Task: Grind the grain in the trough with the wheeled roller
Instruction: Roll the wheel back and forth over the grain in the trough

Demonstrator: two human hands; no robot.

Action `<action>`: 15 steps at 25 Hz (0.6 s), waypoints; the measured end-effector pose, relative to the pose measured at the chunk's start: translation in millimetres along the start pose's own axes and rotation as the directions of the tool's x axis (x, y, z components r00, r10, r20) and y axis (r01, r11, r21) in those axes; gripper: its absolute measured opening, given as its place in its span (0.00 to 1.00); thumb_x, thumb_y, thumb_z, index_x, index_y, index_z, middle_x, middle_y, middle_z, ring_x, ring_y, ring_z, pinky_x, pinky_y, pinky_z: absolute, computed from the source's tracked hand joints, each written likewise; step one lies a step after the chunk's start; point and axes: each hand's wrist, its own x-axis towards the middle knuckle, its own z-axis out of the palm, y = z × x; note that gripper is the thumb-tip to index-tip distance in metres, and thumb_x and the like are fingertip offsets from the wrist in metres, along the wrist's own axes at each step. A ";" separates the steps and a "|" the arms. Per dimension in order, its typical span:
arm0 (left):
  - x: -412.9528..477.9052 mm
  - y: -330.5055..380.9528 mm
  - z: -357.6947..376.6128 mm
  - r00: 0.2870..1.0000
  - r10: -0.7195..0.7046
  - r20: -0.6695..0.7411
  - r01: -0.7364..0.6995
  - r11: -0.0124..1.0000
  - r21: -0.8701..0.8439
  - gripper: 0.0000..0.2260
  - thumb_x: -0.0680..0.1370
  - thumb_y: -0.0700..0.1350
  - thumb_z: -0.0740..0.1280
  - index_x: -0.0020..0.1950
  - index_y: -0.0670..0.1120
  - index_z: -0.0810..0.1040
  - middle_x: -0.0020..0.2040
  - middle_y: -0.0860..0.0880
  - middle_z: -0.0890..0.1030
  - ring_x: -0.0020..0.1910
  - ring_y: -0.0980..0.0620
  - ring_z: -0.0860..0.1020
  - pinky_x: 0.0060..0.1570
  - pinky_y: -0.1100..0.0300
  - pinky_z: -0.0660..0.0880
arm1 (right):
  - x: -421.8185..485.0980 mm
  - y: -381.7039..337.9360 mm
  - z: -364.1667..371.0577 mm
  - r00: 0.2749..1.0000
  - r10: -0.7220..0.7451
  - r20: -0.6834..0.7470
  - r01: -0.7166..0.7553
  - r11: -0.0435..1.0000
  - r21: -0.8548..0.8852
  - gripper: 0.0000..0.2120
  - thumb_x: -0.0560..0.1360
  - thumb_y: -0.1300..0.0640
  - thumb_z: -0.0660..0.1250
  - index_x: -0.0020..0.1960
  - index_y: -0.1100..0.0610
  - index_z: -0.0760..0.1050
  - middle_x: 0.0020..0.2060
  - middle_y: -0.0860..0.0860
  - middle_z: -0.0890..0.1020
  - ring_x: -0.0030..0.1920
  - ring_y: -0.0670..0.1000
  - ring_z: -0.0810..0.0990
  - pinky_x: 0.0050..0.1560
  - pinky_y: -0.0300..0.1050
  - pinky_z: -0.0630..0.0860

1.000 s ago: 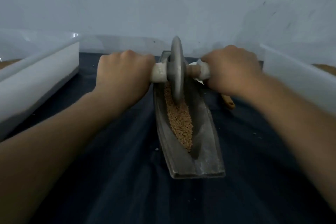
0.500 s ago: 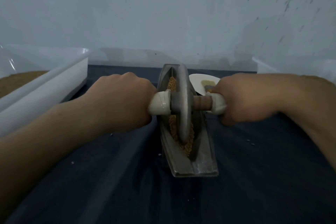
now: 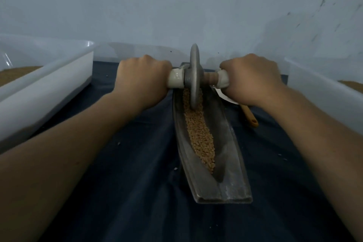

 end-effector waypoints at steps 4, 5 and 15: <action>8.7 -6.5 -46.5 0.854 0.183 0.487 -0.106 0.978 -0.182 0.09 0.69 0.52 0.71 0.37 0.54 0.72 0.31 0.54 0.73 0.31 0.51 0.74 0.32 0.60 0.69 | -7.8 0.3 -40.9 0.824 -0.080 0.561 0.016 0.993 0.118 0.09 0.65 0.51 0.75 0.40 0.50 0.76 0.32 0.48 0.81 0.33 0.49 0.80 0.31 0.42 0.71; 6.6 -5.8 -58.0 0.775 0.235 0.586 -0.114 0.965 -0.237 0.09 0.68 0.51 0.73 0.36 0.52 0.73 0.28 0.52 0.76 0.28 0.54 0.76 0.29 0.62 0.69 | -15.8 0.5 -49.7 0.783 -0.091 0.616 0.025 0.993 0.115 0.10 0.64 0.50 0.76 0.39 0.50 0.77 0.31 0.48 0.81 0.31 0.48 0.80 0.30 0.41 0.71; -1.7 -0.2 -33.3 0.971 0.096 0.221 -0.108 0.993 0.043 0.08 0.71 0.53 0.69 0.41 0.50 0.75 0.37 0.47 0.78 0.35 0.43 0.79 0.30 0.58 0.66 | -2.5 1.4 -19.8 0.897 -0.060 0.438 0.011 0.993 0.114 0.05 0.70 0.52 0.72 0.40 0.49 0.76 0.33 0.48 0.80 0.34 0.49 0.79 0.32 0.44 0.73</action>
